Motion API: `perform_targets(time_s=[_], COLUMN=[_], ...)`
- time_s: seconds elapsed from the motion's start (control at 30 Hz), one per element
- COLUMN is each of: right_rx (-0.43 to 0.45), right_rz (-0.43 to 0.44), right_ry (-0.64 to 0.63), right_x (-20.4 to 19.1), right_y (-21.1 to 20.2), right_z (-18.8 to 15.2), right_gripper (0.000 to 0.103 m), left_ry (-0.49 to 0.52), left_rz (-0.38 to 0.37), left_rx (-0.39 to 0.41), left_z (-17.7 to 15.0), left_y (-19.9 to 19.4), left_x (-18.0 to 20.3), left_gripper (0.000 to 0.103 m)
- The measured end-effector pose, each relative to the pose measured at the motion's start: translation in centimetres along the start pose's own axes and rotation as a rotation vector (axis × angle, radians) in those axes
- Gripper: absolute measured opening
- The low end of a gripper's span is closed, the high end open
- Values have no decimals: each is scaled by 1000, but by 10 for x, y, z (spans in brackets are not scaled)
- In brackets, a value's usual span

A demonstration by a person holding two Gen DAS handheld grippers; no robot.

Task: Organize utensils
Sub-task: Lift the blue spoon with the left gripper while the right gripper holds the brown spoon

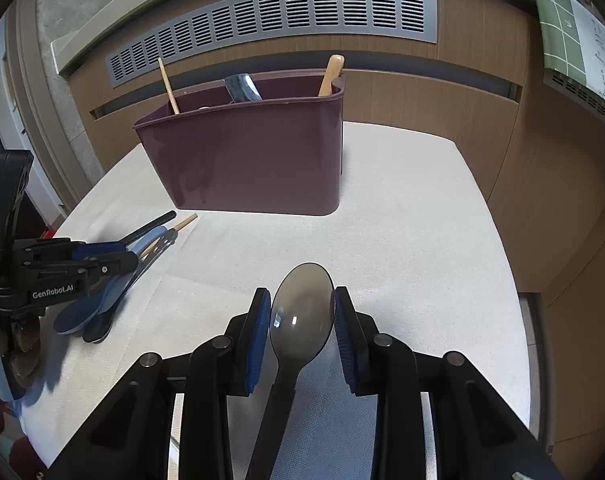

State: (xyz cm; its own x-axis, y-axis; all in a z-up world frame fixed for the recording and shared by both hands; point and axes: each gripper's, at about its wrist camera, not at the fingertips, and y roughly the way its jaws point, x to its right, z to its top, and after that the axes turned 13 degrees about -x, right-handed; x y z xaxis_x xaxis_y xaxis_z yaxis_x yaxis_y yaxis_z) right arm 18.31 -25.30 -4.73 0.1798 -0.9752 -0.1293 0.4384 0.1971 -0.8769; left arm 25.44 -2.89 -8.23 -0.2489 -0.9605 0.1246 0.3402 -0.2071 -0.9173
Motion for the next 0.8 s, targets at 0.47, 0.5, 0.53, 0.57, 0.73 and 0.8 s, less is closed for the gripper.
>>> perform_targets(time_s=[0.47, 0.5, 0.53, 0.57, 0.73, 0.8], right_rx=[46, 48, 49, 51, 69, 77], right_rz=[-7, -6, -4, -2, -2, -7], right_ry=[-11, -10, -9, -8, -16, -23], right_x=[-1, -1, -1, -2, -4, -5], right_y=[-12, -13, -13, -14, -19, -22], right_z=[1, 1, 1, 2, 3, 3], right_gripper=[29, 29, 29, 29, 29, 29], left_ry=[-61, -66, -67, -67, -72, -73], left_rz=[-82, -90, -98, -102, -114, -116], left_rx=[203, 214, 224, 236, 262, 267], left_z=[-12, -13, -14, -15, -18, -19], left_y=[-60, -66, -71, -75, -85, -87], left_x=[-7, -7, -7, -6, -4, -3], left_gripper=[11, 11, 11, 11, 11, 11])
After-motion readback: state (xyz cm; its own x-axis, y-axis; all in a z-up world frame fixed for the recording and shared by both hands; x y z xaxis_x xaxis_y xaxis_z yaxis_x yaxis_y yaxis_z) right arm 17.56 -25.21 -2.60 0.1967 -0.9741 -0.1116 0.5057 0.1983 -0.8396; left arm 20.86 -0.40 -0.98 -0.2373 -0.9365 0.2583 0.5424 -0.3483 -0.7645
